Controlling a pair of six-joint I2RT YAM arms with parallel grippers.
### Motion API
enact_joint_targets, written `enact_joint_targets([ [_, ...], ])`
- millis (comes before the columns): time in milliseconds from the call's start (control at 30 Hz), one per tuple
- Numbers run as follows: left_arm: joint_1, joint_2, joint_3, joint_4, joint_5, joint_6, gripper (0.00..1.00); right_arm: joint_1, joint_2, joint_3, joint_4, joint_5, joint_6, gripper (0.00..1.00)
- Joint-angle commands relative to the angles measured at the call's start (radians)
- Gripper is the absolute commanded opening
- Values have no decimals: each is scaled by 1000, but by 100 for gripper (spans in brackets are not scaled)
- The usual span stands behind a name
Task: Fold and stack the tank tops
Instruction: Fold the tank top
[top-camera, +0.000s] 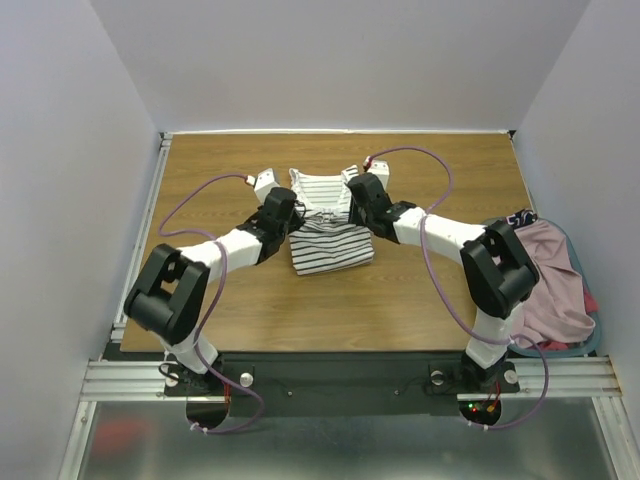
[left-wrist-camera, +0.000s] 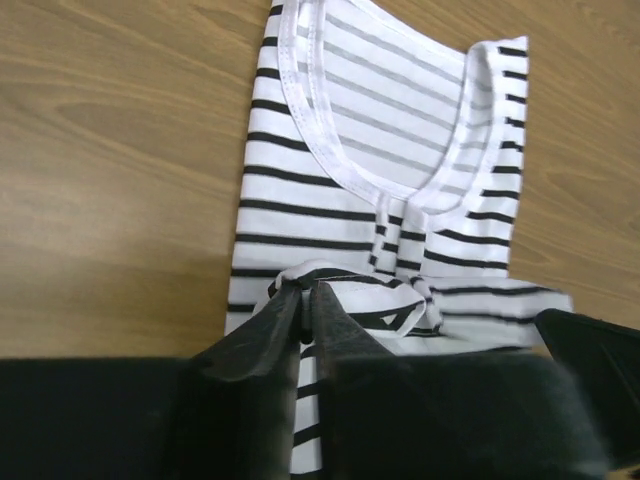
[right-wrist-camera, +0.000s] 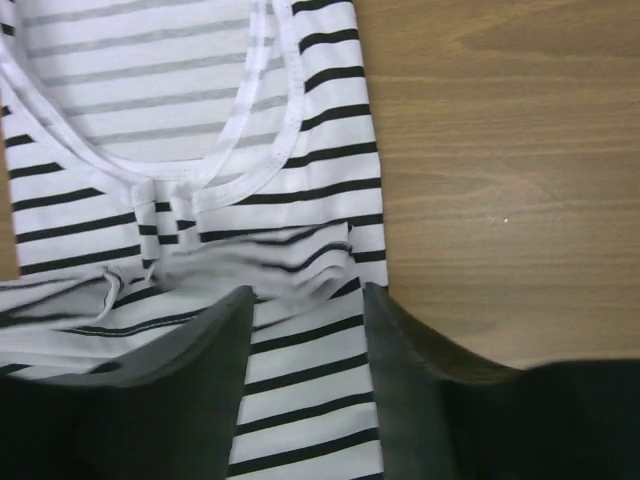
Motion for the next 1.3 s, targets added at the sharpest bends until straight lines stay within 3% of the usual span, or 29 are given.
enact_joint_targets([
  [0, 38, 67, 82, 119, 116, 110, 37, -28, 19, 61, 49, -32, -13, 58],
  [67, 41, 73, 97, 130, 131, 129, 40, -29, 14, 66, 51, -29, -17, 72],
  [167, 41, 62, 113, 137, 151, 135, 44, -29, -9, 66, 49, -26, -19, 78],
  [400, 46, 68, 135, 107, 139, 140, 43, -31, -40, 40, 49, -58, -8, 78],
  [700, 57, 128, 174, 59, 139, 114, 38, -29, 49, 86, 49, -36, -65, 78],
  [933, 81, 61, 142, -127, -48, -23, 37, -39, 115, 130, 47, -43, -97, 77],
  [1033, 109, 36, 97, -113, -29, -49, 38, -45, 138, 158, 47, -60, -116, 65],
  [1267, 130, 102, 128, -88, 96, -1, 38, -71, 187, 204, 44, -86, -122, 59],
])
